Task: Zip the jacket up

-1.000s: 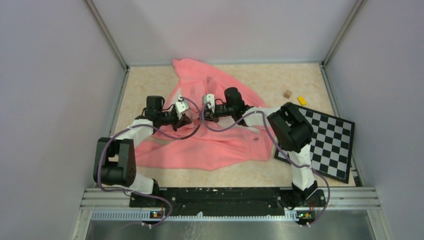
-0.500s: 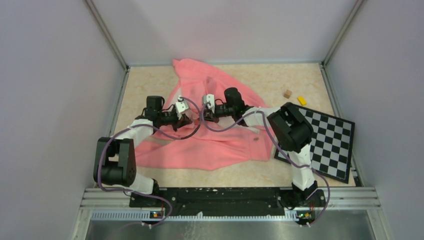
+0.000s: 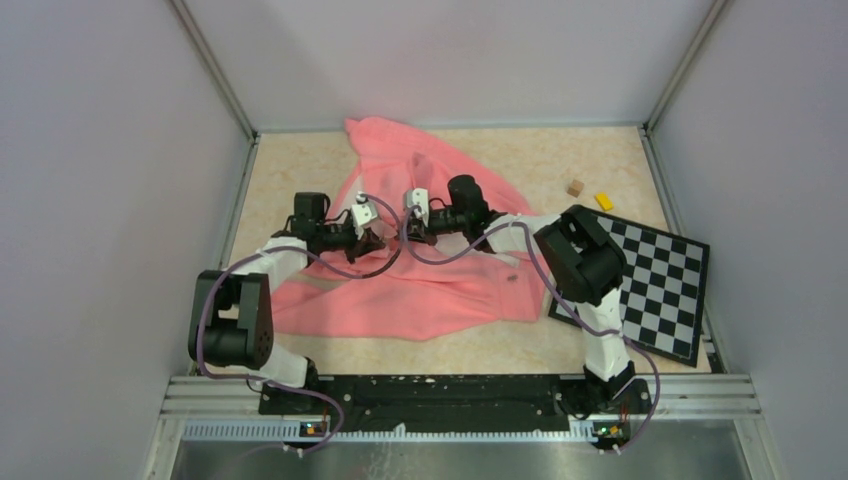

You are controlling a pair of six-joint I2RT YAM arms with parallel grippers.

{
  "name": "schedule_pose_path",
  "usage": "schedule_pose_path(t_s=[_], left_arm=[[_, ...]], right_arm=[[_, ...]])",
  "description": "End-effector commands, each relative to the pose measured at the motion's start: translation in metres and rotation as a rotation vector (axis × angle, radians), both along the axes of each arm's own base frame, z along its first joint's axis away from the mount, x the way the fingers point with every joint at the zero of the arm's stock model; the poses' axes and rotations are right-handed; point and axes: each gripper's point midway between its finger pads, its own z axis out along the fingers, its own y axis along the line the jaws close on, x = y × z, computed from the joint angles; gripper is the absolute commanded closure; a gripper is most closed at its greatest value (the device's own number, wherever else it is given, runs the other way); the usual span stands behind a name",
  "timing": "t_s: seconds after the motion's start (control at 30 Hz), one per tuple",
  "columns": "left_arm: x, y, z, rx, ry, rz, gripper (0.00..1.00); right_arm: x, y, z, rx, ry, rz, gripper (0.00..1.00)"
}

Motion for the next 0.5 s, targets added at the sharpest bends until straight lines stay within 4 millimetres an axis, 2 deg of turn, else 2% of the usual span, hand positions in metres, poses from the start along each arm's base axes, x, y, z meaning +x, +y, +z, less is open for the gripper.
schedule_pose_path(t_s=[0.0,0.33,0.47], left_arm=[[0.0039,-0.0054,0.0113,-0.036,-0.009,-0.031,1.0],[0.0019,-0.004,0.0146,-0.029,-0.029,-0.024,1.0],[0.0022,-0.0038,0.0132,-0.028,-0.028,-0.023,1.0]], right_arm=[[-0.0051,0.0135,0.0293,0.048,-0.077,0.057,1.0],[0.0018,0.0075,0.0239,0.035,-0.07,0.016,1.0],[0.0024,0.0066,0.0275,0.052,-0.072,0.014,1.0]])
